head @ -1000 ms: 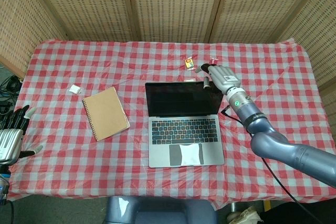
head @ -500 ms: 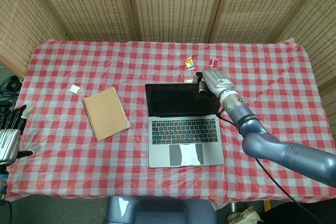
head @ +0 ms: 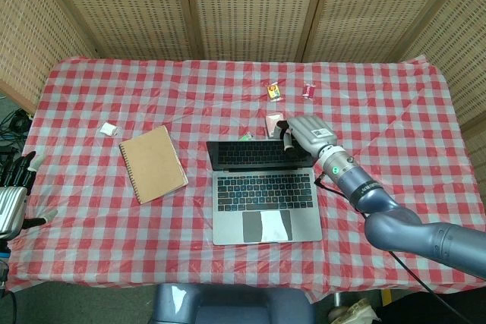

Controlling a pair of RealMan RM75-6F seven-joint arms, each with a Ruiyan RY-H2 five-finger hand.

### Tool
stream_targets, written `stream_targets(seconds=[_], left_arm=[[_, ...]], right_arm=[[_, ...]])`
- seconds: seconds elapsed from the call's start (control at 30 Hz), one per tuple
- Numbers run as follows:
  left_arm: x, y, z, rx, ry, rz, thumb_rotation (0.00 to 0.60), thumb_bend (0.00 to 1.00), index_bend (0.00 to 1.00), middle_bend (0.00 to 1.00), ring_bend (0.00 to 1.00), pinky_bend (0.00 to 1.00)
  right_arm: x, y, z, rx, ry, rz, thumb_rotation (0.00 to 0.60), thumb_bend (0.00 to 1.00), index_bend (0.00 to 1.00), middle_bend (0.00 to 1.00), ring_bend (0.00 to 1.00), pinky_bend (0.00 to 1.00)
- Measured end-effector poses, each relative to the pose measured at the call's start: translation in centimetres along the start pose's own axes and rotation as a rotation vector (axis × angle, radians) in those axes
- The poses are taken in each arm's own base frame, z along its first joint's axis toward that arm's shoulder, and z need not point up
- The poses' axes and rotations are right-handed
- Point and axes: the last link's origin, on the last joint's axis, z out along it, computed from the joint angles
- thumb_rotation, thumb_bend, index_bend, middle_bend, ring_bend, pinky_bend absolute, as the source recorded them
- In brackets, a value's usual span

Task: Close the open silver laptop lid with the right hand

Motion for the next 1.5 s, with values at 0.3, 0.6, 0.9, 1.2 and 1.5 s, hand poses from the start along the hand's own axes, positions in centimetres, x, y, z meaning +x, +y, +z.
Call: stream_targets(seconds=[0.3,0.6,0.9,1.2,1.5], left_arm=[[-0.3,0.2,-0.1,-0.003,-0.005,0.011,0.600,0.00,0.00,0.00,0.00,0.00],[-0.4,0.2,-0.1,-0.006,-0.008,0.016,0.600,0.00,0.00,0.00,0.00,0.00],[-0.5,0.5,-0.1,-0.019,-0.008,0.021,0.600,0.00,0.00,0.00,0.00,0.00],[-0.8,0.7,0.1,-0.020,-0.016,0.026,0.600,0.00,0.00,0.00,0.00,0.00],[-1.0,0.8,0.1,-0.020,-0.021,0.031,0.600,0.00,0.00,0.00,0.00,0.00]], right_arm=[[-2.3,-1.1,-2.2,0.103,-0.085,-0.078,0.600,1.00,0.46,0.52,0.49,0.41],[-5.1,-1.3,-4.8,0.188,-0.181,-0.187,0.600,1.00,0.46,0.52,0.49,0.41],[-8.2,1.1,-6.3,0.204,-0.231,-0.326,0.600,1.00,0.46,0.52,0.49,0.41],[-11.1,4.3,-6.9,0.251,-0.209,-0.508,0.600,1.00,0.46,0.52,0.49,0.41],[-14.1,7.5,-7.5,0.304,-0.240,-0.659,0.600,1.00,0.46,0.52,0.49,0.41]])
